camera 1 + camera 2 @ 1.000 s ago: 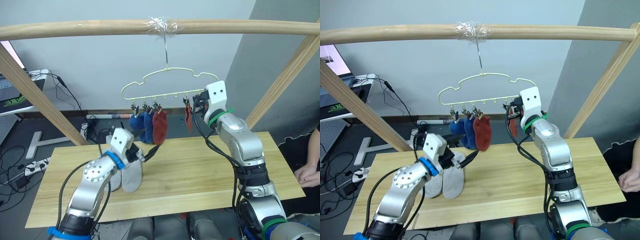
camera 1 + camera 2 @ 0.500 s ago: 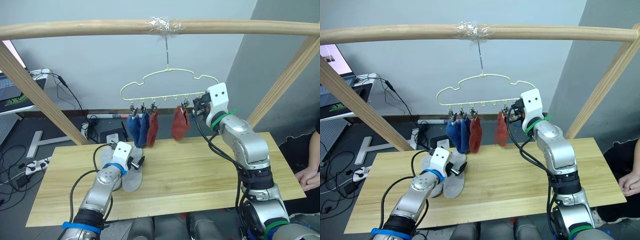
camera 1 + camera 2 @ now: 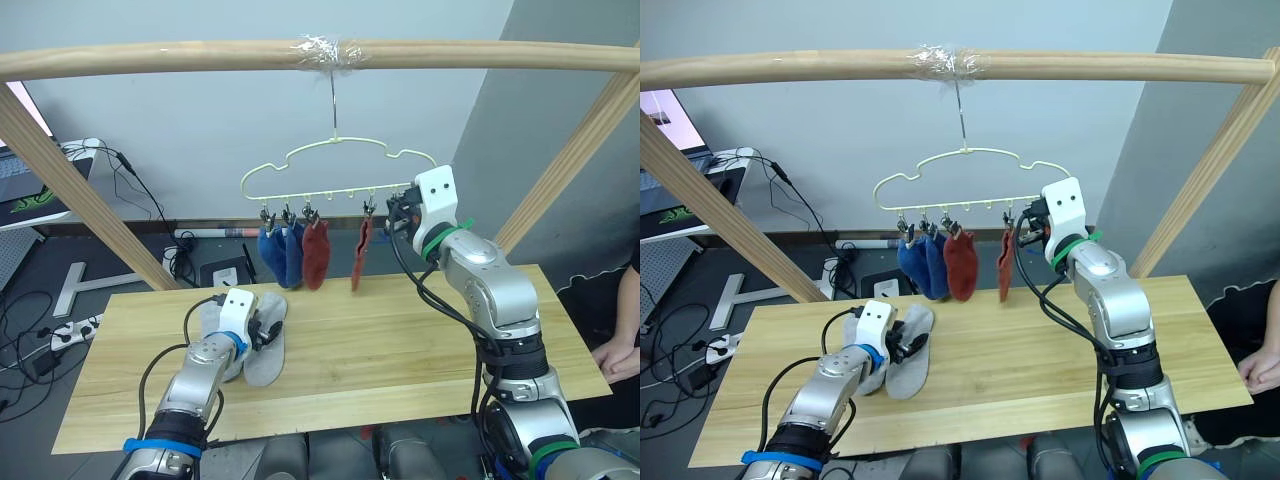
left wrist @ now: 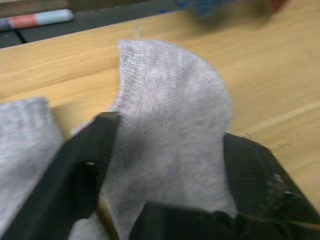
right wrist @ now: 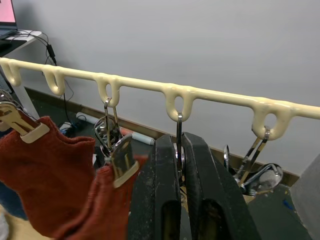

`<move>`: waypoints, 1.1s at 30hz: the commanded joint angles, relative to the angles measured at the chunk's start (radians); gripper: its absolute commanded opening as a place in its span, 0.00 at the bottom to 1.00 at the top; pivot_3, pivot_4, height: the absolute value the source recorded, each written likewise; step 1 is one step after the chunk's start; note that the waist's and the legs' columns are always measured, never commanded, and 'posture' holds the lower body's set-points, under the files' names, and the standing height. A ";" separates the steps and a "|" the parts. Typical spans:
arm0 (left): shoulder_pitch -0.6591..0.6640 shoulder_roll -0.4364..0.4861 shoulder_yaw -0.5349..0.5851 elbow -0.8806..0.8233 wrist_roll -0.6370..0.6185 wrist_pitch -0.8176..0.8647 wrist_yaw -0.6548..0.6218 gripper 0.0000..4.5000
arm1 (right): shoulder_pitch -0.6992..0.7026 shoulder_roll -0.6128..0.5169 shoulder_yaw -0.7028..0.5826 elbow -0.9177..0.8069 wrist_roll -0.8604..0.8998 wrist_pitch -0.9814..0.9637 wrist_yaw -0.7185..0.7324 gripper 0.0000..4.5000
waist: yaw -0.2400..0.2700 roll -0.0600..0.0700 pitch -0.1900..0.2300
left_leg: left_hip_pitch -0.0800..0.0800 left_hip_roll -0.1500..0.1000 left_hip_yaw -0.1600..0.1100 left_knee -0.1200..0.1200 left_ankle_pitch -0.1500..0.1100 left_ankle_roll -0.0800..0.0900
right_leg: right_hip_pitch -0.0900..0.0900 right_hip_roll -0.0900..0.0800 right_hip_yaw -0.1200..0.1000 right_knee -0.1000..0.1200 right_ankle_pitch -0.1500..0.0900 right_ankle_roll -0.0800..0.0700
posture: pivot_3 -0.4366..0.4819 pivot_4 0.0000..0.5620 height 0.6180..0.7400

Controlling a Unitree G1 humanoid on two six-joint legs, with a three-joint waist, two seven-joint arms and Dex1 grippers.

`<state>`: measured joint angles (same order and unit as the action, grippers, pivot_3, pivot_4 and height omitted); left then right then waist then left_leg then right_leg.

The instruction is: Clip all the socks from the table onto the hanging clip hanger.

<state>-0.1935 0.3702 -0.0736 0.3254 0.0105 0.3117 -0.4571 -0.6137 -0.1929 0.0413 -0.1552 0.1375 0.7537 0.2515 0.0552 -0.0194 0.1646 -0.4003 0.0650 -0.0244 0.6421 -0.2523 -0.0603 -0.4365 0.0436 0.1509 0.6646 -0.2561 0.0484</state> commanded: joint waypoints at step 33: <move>-0.102 -0.324 -0.197 -0.397 -0.091 -0.048 0.005 0.01 | -0.245 0.063 -0.436 -0.042 0.354 0.701 -0.088 0.00 | -0.005 0.000 0.001 | -0.001 0.000 -0.001 0.000 0.000 0.000 | 0.001 0.000 0.000 -0.001 0.001 -0.002 | 0.68 0.30 1.00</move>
<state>-0.2851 0.0589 -0.2715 -0.0673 -0.0963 0.2772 -0.4780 -0.8454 -0.1291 -0.3701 -0.1629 0.4871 1.4395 0.1778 0.0504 -0.0194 0.1653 -0.4016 0.0645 -0.0254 0.6426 -0.2524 -0.0600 -0.4358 0.0435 0.1508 0.6632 -0.2547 0.0470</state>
